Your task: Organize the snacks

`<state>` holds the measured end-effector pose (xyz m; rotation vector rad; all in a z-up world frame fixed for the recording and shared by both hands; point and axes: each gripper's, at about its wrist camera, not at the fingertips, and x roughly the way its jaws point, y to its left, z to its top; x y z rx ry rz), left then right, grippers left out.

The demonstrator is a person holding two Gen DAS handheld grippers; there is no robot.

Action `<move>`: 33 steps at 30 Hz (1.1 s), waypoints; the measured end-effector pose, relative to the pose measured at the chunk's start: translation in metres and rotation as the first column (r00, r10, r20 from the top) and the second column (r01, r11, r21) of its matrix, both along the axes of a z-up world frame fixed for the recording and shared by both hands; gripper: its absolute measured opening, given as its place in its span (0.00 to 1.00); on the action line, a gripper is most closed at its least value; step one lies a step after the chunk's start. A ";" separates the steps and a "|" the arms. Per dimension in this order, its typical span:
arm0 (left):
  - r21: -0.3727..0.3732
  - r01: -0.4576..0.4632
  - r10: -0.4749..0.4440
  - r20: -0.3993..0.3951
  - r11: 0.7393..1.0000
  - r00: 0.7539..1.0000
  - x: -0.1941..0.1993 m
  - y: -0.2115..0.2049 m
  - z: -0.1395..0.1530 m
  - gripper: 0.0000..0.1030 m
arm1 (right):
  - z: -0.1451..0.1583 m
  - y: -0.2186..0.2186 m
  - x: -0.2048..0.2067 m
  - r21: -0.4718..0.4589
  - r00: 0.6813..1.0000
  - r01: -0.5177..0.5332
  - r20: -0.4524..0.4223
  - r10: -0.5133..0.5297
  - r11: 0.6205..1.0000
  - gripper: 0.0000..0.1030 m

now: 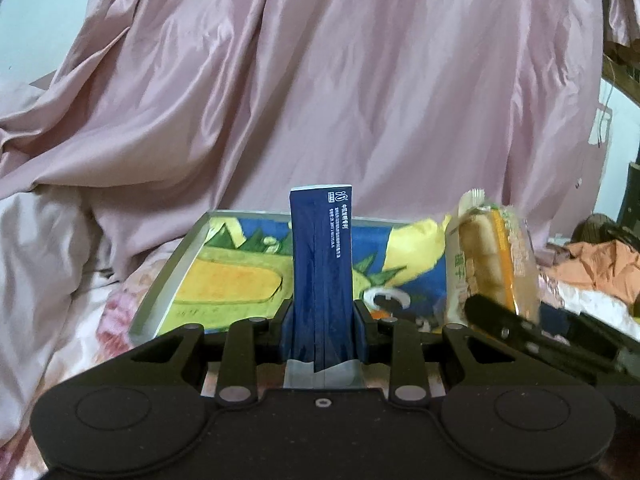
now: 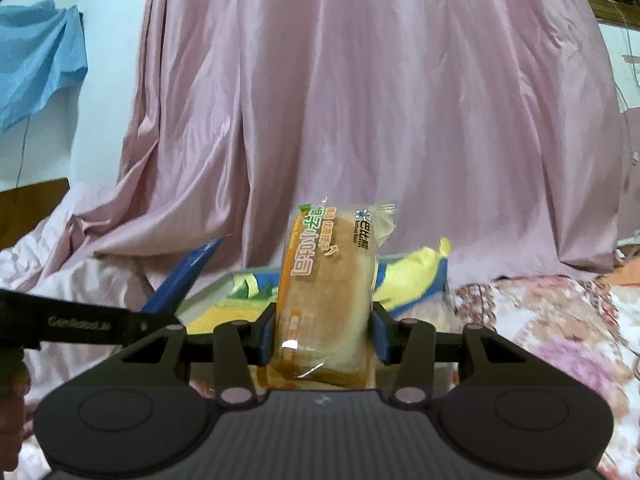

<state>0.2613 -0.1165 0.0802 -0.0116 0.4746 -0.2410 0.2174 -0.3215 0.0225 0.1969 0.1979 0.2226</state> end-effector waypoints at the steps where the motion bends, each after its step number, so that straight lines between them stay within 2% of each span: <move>1: -0.006 -0.002 0.002 -0.001 1.000 1.000 0.006 -0.002 0.000 0.31 | -0.001 0.000 0.004 0.001 1.000 -0.002 0.007 0.002 1.000 0.49; 10: -0.002 -0.021 0.021 -0.028 1.000 0.999 0.056 -0.017 -0.014 0.31 | -0.010 -0.006 0.035 0.007 0.997 -0.001 0.076 0.001 1.000 0.49; 16: 0.013 -0.036 0.037 -0.065 0.999 0.997 0.079 -0.021 -0.030 0.31 | -0.019 -0.006 0.051 -0.027 0.997 0.011 0.071 -0.009 1.000 0.49; 33: 0.042 -0.077 0.080 -0.090 0.996 0.993 0.088 -0.026 -0.050 0.34 | -0.032 -0.001 0.061 -0.049 0.999 0.001 0.034 0.000 0.999 0.50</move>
